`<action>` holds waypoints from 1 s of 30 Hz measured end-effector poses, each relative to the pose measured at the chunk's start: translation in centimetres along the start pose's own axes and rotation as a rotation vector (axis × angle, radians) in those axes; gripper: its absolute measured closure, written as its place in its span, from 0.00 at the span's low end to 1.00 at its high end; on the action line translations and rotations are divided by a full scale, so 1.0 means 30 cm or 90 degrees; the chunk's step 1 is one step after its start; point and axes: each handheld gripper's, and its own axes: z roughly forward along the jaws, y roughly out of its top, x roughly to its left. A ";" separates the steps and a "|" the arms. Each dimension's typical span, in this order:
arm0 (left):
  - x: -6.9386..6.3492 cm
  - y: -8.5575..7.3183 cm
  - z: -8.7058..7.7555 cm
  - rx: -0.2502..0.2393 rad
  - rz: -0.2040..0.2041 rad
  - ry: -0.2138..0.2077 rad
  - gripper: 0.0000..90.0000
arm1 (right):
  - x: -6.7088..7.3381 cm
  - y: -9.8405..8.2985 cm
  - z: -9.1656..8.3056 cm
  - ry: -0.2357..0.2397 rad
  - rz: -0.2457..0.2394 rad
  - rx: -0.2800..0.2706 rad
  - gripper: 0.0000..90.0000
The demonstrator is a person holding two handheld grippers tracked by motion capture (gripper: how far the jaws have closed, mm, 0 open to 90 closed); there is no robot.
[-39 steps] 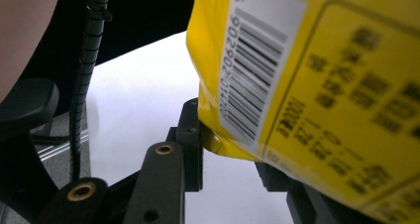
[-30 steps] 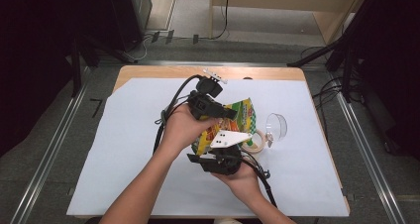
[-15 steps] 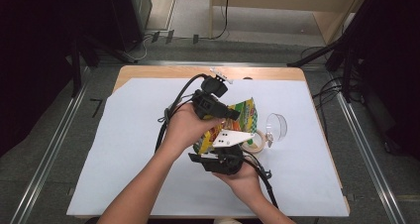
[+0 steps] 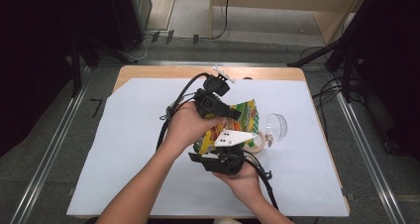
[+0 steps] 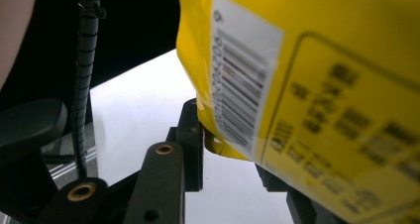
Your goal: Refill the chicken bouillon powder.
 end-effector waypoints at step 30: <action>0.008 -0.001 -0.003 -0.005 -0.003 0.003 0.92 | 0.000 0.009 0.003 -0.001 -0.005 0.005 0.77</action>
